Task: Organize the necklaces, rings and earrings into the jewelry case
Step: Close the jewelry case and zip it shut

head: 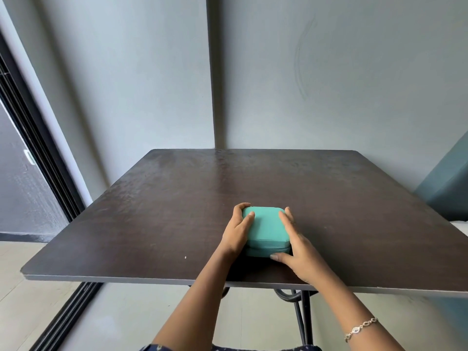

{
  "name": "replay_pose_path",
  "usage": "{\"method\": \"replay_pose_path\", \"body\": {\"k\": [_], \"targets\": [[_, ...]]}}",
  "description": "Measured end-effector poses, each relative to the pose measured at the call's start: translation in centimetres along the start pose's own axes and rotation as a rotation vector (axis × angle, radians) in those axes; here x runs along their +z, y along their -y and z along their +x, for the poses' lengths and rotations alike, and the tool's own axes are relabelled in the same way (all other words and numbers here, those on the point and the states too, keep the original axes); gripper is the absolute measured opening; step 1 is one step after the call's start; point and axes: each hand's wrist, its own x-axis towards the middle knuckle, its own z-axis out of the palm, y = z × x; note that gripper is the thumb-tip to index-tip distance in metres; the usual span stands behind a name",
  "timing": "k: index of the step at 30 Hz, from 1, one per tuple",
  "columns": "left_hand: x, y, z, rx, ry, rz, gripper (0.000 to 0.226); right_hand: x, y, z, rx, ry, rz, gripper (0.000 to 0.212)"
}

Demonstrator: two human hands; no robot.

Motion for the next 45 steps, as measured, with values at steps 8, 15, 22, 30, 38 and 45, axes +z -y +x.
{"method": "replay_pose_path", "body": {"k": [8,15,22,30,38,45], "targets": [[-1.2,0.2,0.9,0.028,-0.009,0.149,0.025,0.0,-0.2,0.0,-0.022,-0.038,0.023,0.091],[-1.0,0.1,0.6,0.077,-0.001,0.214,0.03,-0.2,0.3,1.2,-0.009,-0.183,0.05,0.04],[-0.3,-0.1,0.7,0.021,-0.001,0.159,0.034,0.6,0.0,1.5,0.048,-0.193,0.184,0.032],[-0.8,-0.1,1.0,0.013,0.035,0.123,0.04,0.4,0.1,1.4,0.042,-0.175,0.182,0.041],[-2.2,-1.4,3.3,-0.138,0.112,-0.076,0.03,0.3,0.5,1.1,0.081,-0.161,0.165,0.04],[-3.2,-1.2,4.5,-0.13,0.292,0.27,0.066,0.3,0.6,1.1,0.085,-0.166,0.15,0.042]]}}
